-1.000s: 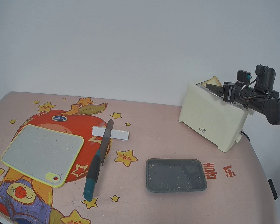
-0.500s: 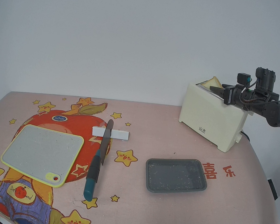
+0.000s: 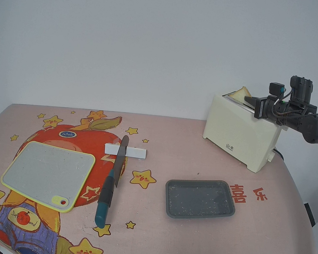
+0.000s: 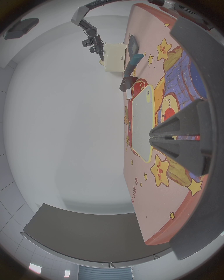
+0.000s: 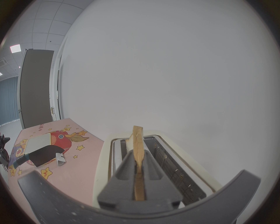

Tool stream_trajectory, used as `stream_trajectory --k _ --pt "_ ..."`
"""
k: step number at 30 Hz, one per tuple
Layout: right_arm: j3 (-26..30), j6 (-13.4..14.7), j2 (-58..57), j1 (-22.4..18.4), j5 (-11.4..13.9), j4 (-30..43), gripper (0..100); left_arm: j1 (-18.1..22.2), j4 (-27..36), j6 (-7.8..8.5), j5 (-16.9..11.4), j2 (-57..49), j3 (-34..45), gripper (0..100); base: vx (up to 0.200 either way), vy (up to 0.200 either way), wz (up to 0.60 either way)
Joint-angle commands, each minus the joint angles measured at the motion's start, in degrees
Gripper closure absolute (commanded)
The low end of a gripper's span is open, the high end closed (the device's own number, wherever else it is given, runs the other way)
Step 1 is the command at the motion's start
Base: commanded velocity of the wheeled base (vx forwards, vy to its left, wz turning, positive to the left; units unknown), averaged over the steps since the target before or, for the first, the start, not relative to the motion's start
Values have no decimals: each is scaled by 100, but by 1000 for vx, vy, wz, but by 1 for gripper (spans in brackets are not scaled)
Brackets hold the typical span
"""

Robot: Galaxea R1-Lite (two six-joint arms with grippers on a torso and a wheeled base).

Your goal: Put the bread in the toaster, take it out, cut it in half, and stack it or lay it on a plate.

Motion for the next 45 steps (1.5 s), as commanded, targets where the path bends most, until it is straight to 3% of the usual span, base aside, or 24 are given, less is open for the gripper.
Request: stream_trajectory --k 1,20,45 --pt "-44 7 -21 11 -1 -25 100 -2 -7 1 0 -14 101 100 0 0 0" --pt "-194 33 -495 37 -1 1 100 -2 -7 1 0 -5 101 100 0 0 0" --pt "79 77 -1383 169 25 -16 100 7 -7 1 0 -14 101 100 0 0 0"
